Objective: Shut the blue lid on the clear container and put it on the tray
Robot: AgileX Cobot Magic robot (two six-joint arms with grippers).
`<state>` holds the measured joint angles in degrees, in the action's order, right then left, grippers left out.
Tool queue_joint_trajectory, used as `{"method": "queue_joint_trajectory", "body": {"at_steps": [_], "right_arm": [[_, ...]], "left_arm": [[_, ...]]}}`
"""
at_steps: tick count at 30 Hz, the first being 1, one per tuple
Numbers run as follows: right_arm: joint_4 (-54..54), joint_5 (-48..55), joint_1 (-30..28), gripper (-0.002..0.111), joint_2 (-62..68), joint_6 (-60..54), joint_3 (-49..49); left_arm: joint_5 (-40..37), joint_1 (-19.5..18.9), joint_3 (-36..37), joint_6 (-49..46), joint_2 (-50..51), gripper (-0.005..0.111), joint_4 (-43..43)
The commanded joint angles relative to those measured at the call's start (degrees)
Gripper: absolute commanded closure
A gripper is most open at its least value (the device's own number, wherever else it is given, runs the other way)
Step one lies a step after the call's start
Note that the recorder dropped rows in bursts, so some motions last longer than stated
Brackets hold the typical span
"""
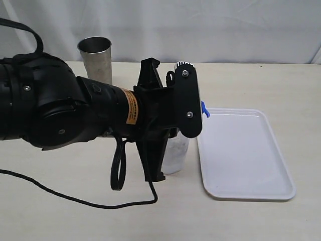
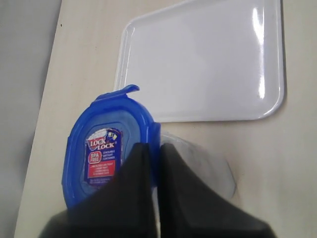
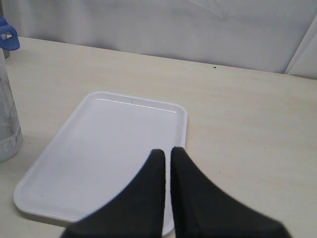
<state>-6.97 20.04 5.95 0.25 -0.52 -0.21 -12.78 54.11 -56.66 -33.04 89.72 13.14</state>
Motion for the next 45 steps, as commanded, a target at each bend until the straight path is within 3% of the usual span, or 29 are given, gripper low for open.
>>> {"method": "queue_joint_trajectory", "body": {"at_steps": [1,45], "right_arm": [[0.1,-0.2,0.1,0.104,-0.2,-0.2,0.2],[0.1,-0.2,0.1,0.104,-0.2,-0.2,0.2]], "left_arm": [[-0.2,0.2,-0.1,0.0,0.1,0.107,2.8],[-4.1,0.2,-0.1,0.0,0.1,0.107,2.4]]}}
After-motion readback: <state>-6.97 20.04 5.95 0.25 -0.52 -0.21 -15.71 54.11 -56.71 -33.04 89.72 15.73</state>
